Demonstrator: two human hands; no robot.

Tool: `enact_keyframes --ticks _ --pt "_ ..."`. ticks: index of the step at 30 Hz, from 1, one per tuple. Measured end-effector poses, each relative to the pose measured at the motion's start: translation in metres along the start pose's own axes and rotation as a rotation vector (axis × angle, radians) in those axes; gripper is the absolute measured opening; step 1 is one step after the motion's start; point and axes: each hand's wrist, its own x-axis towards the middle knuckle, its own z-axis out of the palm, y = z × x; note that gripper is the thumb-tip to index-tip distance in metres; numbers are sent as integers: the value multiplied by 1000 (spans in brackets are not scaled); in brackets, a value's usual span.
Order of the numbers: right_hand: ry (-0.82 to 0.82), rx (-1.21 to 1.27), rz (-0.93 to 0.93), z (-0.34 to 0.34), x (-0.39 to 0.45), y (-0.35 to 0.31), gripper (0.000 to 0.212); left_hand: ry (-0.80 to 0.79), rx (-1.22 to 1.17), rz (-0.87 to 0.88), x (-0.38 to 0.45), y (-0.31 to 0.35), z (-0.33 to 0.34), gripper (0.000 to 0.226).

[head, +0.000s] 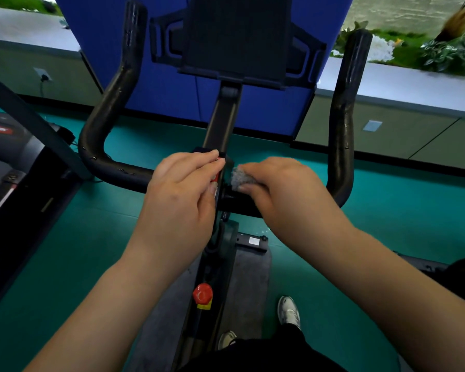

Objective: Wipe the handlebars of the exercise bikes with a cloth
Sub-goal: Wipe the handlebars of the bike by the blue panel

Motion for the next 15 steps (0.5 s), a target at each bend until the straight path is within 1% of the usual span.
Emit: enact_keyframes --ticks 2,5,8,11,12,15 --pt "-7 87 40 -2 7 -5 26 0 0 7 1 0 -1 35" --pt "-65 219 110 -12 4 4 19 -5 -7 24 2 0 -1 34" --pt "-121 213 165 -23 -3 16 21 -1 -12 21 1 1 -1 33" --pt "-100 155 123 -18 2 9 32 8 -8 5 0 1 -1 34" --pt "-94 133 96 -14 5 5 32 7 -8 3 0 0 -1 34" --pt "-108 122 61 -12 12 1 21 10 -10 22 1 -1 -1 34"
